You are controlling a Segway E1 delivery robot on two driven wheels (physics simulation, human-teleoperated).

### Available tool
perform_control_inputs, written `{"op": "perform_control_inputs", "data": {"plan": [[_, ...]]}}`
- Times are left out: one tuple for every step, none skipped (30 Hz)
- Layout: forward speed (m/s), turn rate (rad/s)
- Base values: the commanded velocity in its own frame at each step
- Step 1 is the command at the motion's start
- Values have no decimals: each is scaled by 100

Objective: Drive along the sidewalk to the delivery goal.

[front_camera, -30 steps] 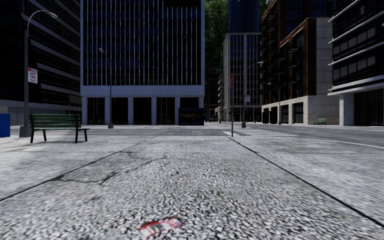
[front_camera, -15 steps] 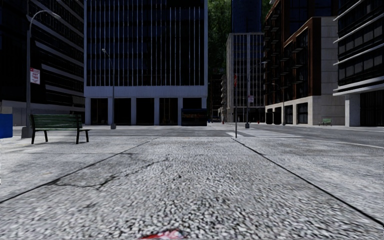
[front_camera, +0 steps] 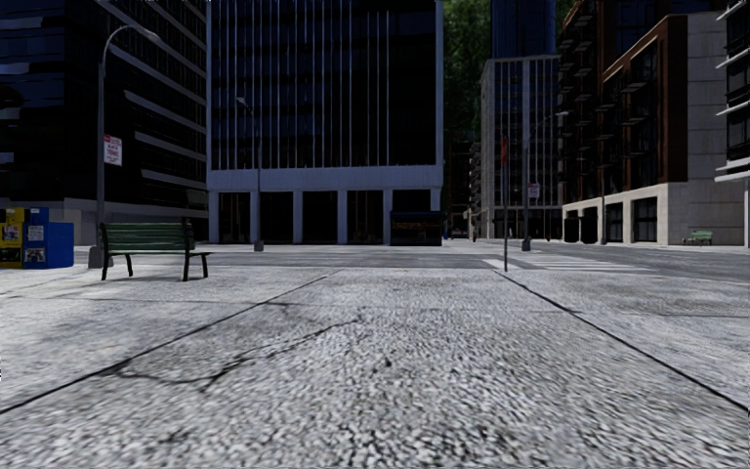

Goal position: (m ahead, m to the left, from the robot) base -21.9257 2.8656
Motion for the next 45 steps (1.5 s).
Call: {"op": "perform_control_inputs", "data": {"plan": [[80,33],[80,33],[80,33],[80,33],[80,33],[81,33],[83,33],[83,33],[84,33],[86,33],[89,33],[91,33],[91,33],[93,33],[94,33],[96,33],[100,33],[100,33],[102,33],[102,33],[103,33],[104,33],[104,33],[104,33],[105,33],[107,33],[107,33],[108,33],[108,33],[108,33],[108,33],[108,33],[108,33],[108,33],[108,33],[108,34],[108,34],[108,38],[108,48],[108,54],[108,57],[108,57],[108,58],[108,59],[108,60]]}}
